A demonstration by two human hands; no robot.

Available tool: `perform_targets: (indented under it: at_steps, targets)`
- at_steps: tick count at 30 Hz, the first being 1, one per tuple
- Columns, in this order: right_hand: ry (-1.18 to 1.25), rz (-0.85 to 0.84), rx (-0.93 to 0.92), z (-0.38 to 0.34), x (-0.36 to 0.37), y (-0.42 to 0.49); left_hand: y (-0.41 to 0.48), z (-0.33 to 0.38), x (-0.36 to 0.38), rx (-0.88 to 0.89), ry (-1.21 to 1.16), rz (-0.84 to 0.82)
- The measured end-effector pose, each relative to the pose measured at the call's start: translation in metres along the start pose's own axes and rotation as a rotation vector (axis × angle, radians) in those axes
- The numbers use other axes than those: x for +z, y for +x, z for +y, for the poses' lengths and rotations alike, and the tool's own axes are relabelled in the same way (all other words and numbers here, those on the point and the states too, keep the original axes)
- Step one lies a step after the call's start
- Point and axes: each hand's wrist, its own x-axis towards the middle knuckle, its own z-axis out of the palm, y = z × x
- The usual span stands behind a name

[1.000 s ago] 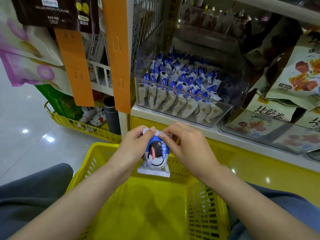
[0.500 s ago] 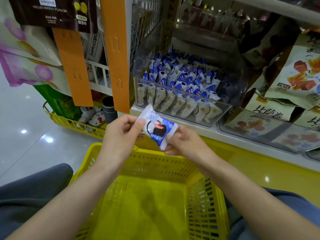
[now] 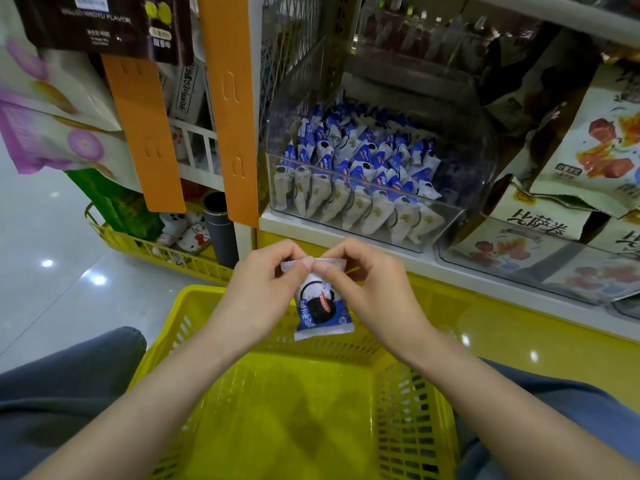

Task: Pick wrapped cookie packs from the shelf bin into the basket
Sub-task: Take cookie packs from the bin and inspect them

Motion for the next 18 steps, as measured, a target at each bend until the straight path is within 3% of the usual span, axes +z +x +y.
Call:
perform_targets:
  at_steps: [3,5,8,11,14,18]
  targets:
    - [-0.246,0.05,-0.196,0.001,-0.003,-0.001,0.003,0.002,0.0,-0.05,-0.107,-0.027]
    - [-0.297,0.103,-0.206,0.001,-0.005,0.0,0.003,0.002,0.001,-0.055,-0.125,-0.002]
    - [-0.154,0.211,-0.103,0.002,-0.009,0.003,0.003,-0.003,0.0,-0.089,-0.066,0.113]
    - [0.001,0.276,-0.058,0.002,-0.011,0.005,0.006,0.0,-0.001,-0.238,-0.115,0.07]
    - [-0.109,0.184,-0.214,0.001,-0.007,0.001,0.008,0.009,-0.005,-0.455,-0.419,-0.07]
    - [-0.352,-0.003,-0.416,0.002,-0.001,-0.005,0.003,0.007,-0.007,-0.33,-0.576,-0.035]
